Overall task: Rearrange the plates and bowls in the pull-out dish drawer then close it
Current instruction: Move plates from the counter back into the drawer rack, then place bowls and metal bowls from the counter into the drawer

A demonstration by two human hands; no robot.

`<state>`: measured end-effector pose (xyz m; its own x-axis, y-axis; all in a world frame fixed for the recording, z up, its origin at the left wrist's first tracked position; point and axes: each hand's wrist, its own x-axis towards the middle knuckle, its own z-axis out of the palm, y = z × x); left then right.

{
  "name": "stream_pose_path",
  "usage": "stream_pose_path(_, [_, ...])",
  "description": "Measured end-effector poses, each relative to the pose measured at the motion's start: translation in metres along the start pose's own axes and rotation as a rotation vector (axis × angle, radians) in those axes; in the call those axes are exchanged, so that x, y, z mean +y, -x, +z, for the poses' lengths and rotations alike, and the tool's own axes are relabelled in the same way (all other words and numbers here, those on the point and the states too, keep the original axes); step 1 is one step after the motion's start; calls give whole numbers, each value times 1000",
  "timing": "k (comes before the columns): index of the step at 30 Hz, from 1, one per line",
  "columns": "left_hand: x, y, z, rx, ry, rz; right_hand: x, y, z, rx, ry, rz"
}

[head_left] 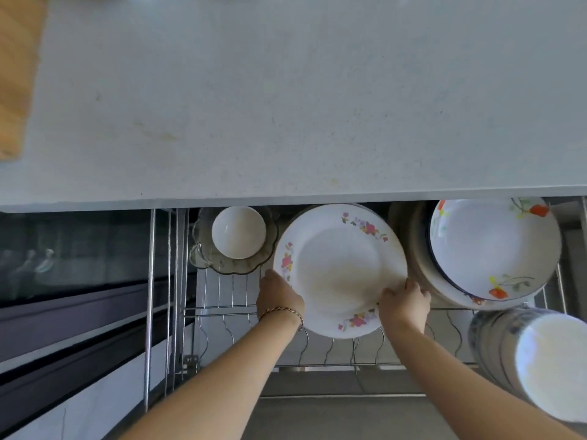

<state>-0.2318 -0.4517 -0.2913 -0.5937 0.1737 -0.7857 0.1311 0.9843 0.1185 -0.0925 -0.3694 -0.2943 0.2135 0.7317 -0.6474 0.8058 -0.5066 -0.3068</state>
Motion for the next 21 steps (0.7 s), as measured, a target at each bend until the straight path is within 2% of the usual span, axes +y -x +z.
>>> stream_pose_path(3, [5,2,3,-47,52,2,0,2,3,50,-79,-32])
stream_pose_path(6, [8,6,3,-130,318,-71,3,4,4,34,-60,-50])
stream_pose_path(8, [4,8,0,-180,432,-90,5,6,-1,-43,2,-55])
stream_pose_path(10, [-3,15,-10,-211,377,-58,1,11,-11,-174,118,-51])
stream_pose_path(13, [-9,35,-40,-220,103,112,-16,26,-32,-321,426,-90])
stream_pose_path(14, [-9,43,-54,-219,38,193,-27,34,-40,-360,513,-161])
stream_pose_path(16, [-5,61,-86,-206,53,338,-56,58,-55,-433,530,-373])
stream_pose_path(19, [15,82,-149,-175,339,414,-118,98,-81,-562,334,-650])
stream_pose_path(21, [36,83,-189,-99,518,425,-166,110,-93,-539,232,-780])
